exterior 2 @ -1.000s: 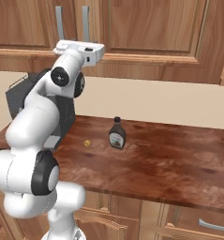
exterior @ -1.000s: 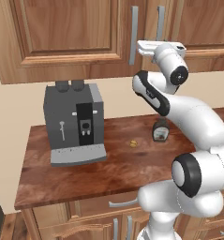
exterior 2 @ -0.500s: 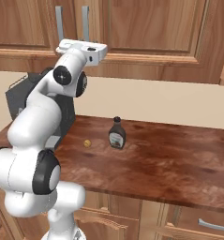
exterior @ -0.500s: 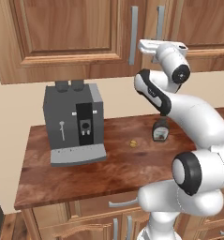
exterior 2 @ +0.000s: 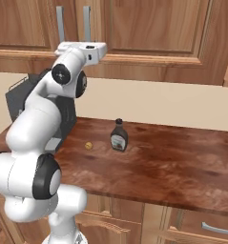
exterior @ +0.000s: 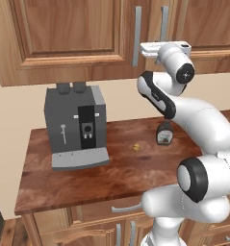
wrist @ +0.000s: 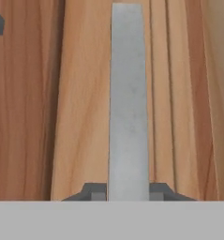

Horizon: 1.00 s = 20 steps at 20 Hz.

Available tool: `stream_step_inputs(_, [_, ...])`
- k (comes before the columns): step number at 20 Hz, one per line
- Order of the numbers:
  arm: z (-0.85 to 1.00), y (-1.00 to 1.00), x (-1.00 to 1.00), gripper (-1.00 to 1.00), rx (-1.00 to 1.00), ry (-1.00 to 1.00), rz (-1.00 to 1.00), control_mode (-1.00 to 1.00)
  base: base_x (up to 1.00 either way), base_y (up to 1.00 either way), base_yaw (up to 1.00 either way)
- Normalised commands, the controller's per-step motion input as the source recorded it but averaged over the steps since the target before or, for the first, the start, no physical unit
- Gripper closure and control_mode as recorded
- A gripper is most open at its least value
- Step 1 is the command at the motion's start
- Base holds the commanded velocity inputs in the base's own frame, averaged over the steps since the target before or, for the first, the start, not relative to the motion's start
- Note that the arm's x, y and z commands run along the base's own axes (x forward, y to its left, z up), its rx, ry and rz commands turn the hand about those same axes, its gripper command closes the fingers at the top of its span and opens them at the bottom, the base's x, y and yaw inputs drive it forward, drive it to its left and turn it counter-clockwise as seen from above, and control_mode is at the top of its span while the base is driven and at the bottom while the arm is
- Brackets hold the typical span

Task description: Pick the pan from the cabinet and place it on the stove. Then turn on the stove burner for the pan.

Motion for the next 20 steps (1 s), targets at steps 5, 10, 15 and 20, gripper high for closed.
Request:
stream_step_inputs(5, [-0.02, 0.3, 0.11, 1.0, -0.11, 0.05, 0.0, -1.0, 0.0, 0.0, 0.0])
stream_step_inputs(10, [0.01, -0.09, -0.23, 1.0, -0.01, 0.01, 0.0, -1.0, 0.0, 0.0, 0.0])
stream_step_inputs(15, [0.16, -0.26, -0.66, 1.0, 0.0, 0.0, 0.0, -1.0, 0.0, 0.0, 0.0])
stream_step_inputs(20, [0.26, -0.33, -0.9, 1.0, 0.01, 0.0, 0.0, -1.0, 0.0, 0.0, 0.0])
